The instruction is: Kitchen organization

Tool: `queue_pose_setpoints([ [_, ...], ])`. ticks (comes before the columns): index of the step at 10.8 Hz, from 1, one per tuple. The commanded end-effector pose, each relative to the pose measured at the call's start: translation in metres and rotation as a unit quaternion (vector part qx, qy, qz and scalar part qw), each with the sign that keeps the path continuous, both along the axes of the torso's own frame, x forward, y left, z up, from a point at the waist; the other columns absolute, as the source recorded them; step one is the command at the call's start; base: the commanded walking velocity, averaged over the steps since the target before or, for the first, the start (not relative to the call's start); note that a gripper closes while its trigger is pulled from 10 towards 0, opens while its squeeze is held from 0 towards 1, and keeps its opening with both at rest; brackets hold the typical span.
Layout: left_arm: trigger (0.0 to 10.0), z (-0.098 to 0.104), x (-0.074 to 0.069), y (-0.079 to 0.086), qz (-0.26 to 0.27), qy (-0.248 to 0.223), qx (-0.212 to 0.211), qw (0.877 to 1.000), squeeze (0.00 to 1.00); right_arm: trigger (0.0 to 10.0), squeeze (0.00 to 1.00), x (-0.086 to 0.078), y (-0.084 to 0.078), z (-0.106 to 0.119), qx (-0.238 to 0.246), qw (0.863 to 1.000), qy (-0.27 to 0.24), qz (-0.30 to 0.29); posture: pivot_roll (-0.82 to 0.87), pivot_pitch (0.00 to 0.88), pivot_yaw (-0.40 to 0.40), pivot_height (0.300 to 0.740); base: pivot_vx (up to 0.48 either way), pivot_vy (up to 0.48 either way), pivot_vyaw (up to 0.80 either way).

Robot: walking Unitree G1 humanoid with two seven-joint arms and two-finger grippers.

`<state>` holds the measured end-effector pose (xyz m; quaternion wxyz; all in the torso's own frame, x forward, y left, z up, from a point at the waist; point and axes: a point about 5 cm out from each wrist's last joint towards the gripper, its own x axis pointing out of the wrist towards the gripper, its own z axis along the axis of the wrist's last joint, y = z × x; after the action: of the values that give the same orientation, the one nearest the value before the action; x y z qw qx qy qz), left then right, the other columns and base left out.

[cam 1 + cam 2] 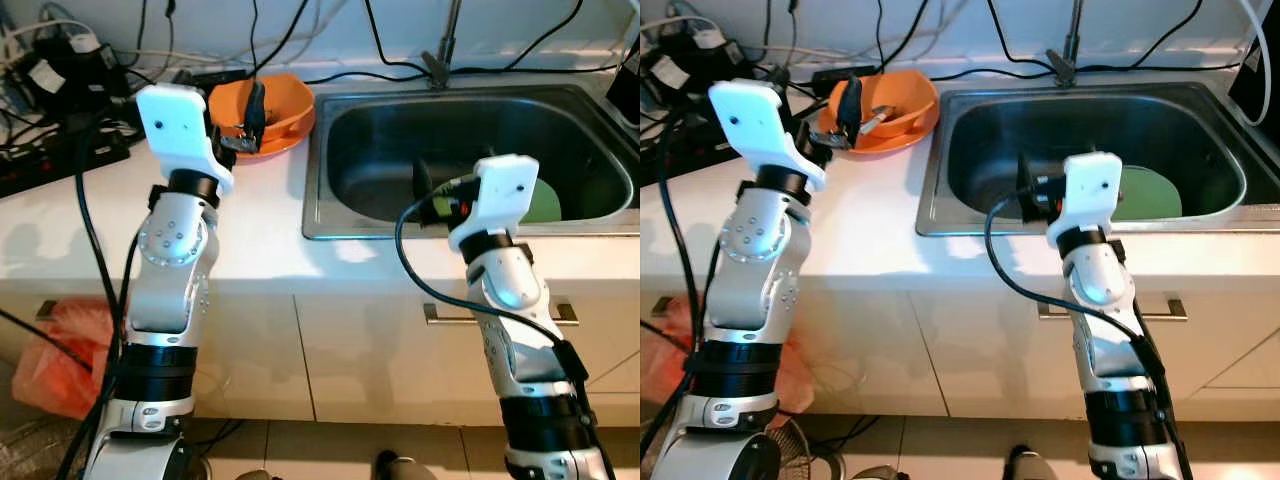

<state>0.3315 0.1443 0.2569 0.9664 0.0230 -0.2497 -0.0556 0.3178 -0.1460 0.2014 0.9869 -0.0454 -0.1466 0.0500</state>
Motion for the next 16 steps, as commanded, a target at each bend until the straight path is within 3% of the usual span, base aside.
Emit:
queue_pose_setpoints([
  [1,10.0,0.006,-0.001,0.004,0.002,-0.006,0.001,1.0,0.0,10.0,0.0,0.0,0.003,0.008,-0.006,1.0,-0.021,0.002,0.07,0.0,0.099,0.74,0.0,0.0,0.0],
  [8,10.0,0.012,-0.004,0.003,-0.006,-0.01,0.001,1.0,0.0,10.0,0.0,-0.002,0.004,0.012,-0.01,0.999,-0.036,-0.005,0.07,0.003,0.101,0.74,0.436,0.0,0.0],
  [16,10.0,-0.004,-0.001,0.008,0.006,0.024,-0.012,1.0,0.0,10.0,0.0,-0.003,0.003,0.006,-0.014,1.0,-0.026,-0.006,0.07,0.023,0.094,0.74,0.0,0.0,0.0],
])
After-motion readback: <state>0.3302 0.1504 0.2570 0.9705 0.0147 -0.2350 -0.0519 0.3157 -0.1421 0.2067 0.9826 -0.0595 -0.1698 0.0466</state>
